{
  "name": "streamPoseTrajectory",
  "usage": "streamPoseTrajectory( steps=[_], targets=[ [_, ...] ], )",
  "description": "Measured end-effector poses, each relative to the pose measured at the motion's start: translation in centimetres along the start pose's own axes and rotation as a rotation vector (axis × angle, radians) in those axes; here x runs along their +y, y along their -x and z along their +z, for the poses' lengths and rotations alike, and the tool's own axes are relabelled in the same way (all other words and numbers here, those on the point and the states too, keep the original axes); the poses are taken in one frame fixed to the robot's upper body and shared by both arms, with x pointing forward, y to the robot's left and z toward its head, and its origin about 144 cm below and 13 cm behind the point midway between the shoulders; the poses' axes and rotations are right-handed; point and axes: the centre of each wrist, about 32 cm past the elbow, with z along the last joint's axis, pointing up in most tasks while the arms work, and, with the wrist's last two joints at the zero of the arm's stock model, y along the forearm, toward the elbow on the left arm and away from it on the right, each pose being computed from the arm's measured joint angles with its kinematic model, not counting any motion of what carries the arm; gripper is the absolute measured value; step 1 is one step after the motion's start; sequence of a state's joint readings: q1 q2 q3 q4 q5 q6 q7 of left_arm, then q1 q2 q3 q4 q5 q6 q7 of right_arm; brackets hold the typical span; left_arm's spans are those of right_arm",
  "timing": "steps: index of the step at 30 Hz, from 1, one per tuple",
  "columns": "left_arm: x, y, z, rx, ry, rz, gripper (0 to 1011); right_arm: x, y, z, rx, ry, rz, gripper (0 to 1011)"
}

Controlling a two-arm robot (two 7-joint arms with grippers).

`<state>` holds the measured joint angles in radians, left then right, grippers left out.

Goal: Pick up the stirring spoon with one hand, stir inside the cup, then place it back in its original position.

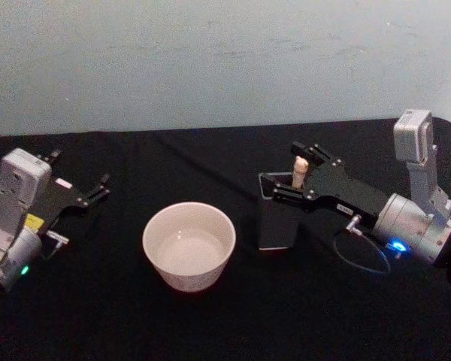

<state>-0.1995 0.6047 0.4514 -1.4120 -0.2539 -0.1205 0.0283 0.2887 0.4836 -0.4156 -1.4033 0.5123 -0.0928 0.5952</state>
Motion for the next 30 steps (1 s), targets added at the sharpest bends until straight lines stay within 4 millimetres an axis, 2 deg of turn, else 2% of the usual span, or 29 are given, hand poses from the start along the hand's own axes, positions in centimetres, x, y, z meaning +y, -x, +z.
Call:
streamPoseTrajectory(
  steps=[2, 9, 18, 24, 30],
  targets=[
    [0.0, 0.0, 0.0, 0.0, 0.0, 0.0, 1001, 0.0, 0.0, 0.0, 0.0, 0.0, 0.0, 1003],
    [0.0, 0.0, 0.0, 0.0, 0.0, 0.0, 1001, 0.0, 0.0, 0.0, 0.0, -0.004, 0.0, 1002],
    [0.0, 0.0, 0.0, 0.0, 0.0, 0.0, 1001, 0.0, -0.2, 2.1, -0.041, -0.135, -0.053, 1002],
    [0.0, 0.0, 0.0, 0.0, 0.0, 0.0, 1002, -0.2, -0.1, 2.7, -0.065, -0.203, -0.237, 1002],
    [0.0, 0.0, 0.0, 0.0, 0.0, 0.0, 1001, 0.0, 0.0, 1.1, -0.079, -0.14, -0.435, 1002]
  ],
)
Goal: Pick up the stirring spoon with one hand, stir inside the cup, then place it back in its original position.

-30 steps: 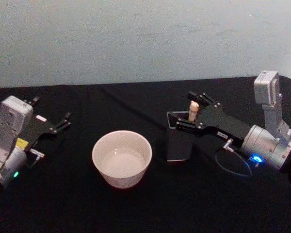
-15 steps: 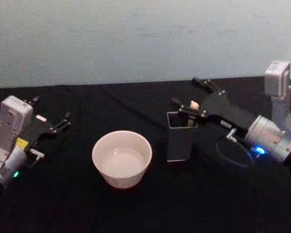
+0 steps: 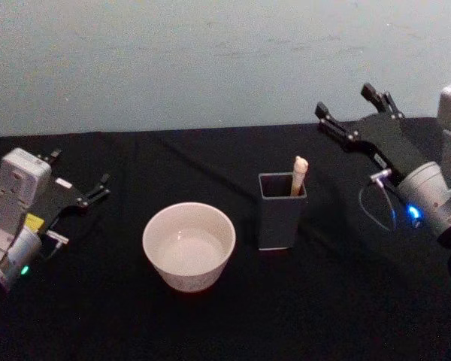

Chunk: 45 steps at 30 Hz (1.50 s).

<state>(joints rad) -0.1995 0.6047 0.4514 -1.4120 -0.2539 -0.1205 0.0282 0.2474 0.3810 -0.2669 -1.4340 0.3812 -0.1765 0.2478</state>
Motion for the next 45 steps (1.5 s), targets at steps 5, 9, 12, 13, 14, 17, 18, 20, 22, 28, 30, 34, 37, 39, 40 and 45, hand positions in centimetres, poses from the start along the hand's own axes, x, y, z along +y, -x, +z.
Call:
streamPoseTrajectory(
  steps=[5, 9, 12, 13, 14, 17, 18, 20, 22, 28, 30, 34, 37, 39, 40, 45],
  targets=[
    [0.0, 0.0, 0.0, 0.0, 0.0, 0.0, 1001, -0.3, 0.4, -2.6, -0.024, 0.107, -0.077, 1002],
    [0.0, 0.0, 0.0, 0.0, 0.0, 0.0, 1001, -0.4, 0.7, -4.1, -0.027, 0.173, -0.088, 1002],
    [0.0, 0.0, 0.0, 0.0, 0.0, 0.0, 1001, -0.4, 0.9, -4.7, -0.028, 0.201, -0.092, 1002],
    [0.0, 0.0, 0.0, 0.0, 0.0, 0.0, 1001, -0.4, 0.9, -4.7, -0.028, 0.2, -0.092, 1002],
    [0.0, 0.0, 0.0, 0.0, 0.0, 0.0, 1001, -0.4, 0.9, -4.7, -0.029, 0.199, -0.092, 1002],
    [0.0, 0.0, 0.0, 0.0, 0.0, 0.0, 1001, -0.4, 0.9, -4.6, -0.03, 0.196, -0.091, 1002],
    [0.0, 0.0, 0.0, 0.0, 0.0, 0.0, 1001, -0.4, 0.8, -4.5, -0.03, 0.195, -0.091, 1002],
    [0.0, 0.0, 0.0, 0.0, 0.0, 0.0, 1001, -0.4, 0.8, -4.5, -0.03, 0.193, -0.09, 1002],
    [0.0, 0.0, 0.0, 0.0, 0.0, 0.0, 1001, -0.4, 0.8, -4.4, -0.031, 0.191, -0.089, 1002],
    [0.0, 0.0, 0.0, 0.0, 0.0, 0.0, 1001, -0.4, 0.8, -4.4, -0.03, 0.186, -0.088, 1002],
    [0.0, 0.0, 0.0, 0.0, 0.0, 0.0, 1001, -0.4, 0.8, -4.3, -0.03, 0.185, -0.088, 1002],
    [0.0, 0.0, 0.0, 0.0, 0.0, 0.0, 1002, -0.4, 0.8, -4.3, -0.029, 0.184, -0.088, 1002],
    [0.0, 0.0, 0.0, 0.0, 0.0, 0.0, 1001, -0.4, 0.8, -4.3, -0.029, 0.183, -0.088, 1002],
    [0.0, 0.0, 0.0, 0.0, 0.0, 0.0, 1002, -0.4, 0.8, -4.3, -0.029, 0.182, -0.088, 1002],
    [0.0, 0.0, 0.0, 0.0, 0.0, 0.0, 1001, -0.4, 0.8, -4.3, -0.029, 0.182, -0.088, 1002],
    [0.0, 0.0, 0.0, 0.0, 0.0, 0.0, 1001, -0.4, 0.8, -4.3, -0.029, 0.181, -0.087, 1002]
  ],
)
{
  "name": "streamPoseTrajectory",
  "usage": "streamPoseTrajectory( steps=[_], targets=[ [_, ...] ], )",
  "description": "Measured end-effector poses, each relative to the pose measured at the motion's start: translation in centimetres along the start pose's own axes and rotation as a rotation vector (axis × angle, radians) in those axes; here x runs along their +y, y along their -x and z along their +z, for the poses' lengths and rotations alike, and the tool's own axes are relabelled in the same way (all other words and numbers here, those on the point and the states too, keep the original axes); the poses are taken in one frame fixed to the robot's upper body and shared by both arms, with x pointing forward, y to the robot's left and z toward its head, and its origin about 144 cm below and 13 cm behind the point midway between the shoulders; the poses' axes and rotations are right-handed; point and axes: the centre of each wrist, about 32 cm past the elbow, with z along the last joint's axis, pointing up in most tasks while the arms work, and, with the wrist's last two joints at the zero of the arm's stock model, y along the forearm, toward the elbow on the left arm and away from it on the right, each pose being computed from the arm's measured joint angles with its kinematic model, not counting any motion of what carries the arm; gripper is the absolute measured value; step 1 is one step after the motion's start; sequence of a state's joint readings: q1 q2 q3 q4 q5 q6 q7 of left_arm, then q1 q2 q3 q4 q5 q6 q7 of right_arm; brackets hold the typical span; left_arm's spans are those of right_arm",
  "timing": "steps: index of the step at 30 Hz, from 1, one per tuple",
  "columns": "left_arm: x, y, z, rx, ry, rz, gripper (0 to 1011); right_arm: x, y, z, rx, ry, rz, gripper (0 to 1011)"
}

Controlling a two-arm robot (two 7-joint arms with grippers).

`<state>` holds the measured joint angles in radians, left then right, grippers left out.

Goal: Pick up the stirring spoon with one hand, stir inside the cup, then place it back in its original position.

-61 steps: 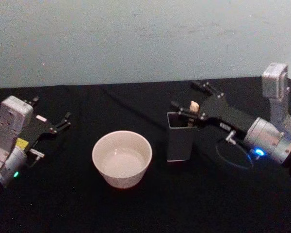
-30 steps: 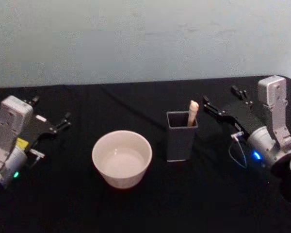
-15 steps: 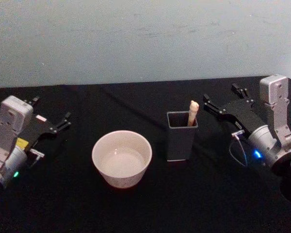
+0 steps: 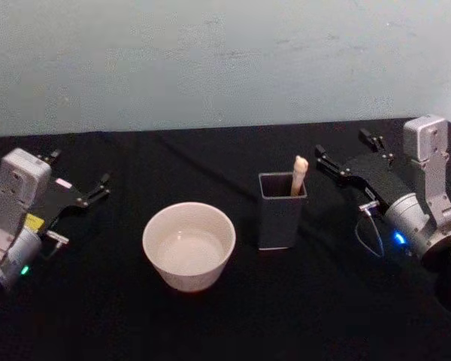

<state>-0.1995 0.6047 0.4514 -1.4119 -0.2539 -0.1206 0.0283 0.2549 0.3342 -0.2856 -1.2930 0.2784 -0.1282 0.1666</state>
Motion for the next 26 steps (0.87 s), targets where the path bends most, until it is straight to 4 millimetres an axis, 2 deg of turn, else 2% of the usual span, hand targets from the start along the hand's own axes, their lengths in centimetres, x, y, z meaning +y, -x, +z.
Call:
streamPoseTrajectory(
  steps=[26],
  targets=[
    [0.0, 0.0, 0.0, 0.0, 0.0, 0.0, 1001, 0.0, 0.0, 0.03, 0.0, -0.001, 0.001, 1002]
  ],
)
